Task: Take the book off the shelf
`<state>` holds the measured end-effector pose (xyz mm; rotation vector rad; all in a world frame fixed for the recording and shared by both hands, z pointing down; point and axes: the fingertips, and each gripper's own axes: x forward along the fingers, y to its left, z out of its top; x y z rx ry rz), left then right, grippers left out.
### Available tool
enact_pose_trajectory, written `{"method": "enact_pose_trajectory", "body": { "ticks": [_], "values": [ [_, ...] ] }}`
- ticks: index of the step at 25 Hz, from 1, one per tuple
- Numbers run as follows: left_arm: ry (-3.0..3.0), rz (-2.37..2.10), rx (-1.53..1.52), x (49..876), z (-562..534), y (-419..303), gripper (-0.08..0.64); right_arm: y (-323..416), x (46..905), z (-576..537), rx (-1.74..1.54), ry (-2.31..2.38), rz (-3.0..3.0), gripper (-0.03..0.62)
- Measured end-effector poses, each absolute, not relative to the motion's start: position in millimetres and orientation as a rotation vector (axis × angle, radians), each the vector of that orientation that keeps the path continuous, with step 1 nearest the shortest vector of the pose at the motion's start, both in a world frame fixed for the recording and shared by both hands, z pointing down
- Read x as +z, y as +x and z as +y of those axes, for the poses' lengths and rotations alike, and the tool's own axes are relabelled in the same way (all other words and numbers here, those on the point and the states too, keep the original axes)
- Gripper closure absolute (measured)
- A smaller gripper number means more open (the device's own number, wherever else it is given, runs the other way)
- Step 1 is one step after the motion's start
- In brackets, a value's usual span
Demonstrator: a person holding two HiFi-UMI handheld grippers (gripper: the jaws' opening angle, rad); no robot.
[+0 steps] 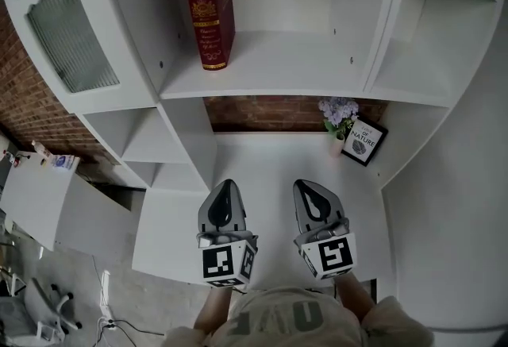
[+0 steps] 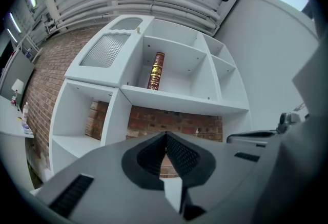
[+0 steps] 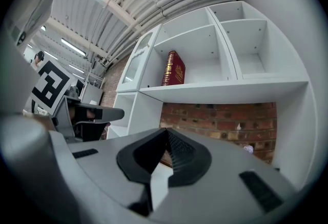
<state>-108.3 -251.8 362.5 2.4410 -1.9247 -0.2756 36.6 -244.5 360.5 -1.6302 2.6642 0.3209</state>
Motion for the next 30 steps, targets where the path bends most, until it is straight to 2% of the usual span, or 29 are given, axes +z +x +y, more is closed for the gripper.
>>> {"method": "enact_pose_trajectory", "body": {
  "ticks": [16,22,23,25,30],
  "values": [
    [2.417,-1.995,-0.274,354.2,-252.2,-102.1,0.548,53.0,361.4,-243.4,0.267,-1.642,2.633,0.578],
    [2.516,-1.981,-0.314,302.7,-259.0,-96.6,0.545,48.3,362.5,-240.8,0.247,-1.595,2.649,0.578],
    [2.573,-1.966,-0.295,289.2,-263.3,-91.4,0.522,48.4,363.7,-240.5,0.238,-1.586,2.648,0.578],
    [2.668,-1.933,-0.271,263.4,-272.9,-81.5,0.34,48.6,366.6,-239.2,0.212,-1.573,2.642,0.578],
    [2.779,-1.912,-0.326,196.7,-295.2,-70.3,0.227,54.3,358.9,-236.5,0.24,-1.585,2.641,0.578]
  ]
}}
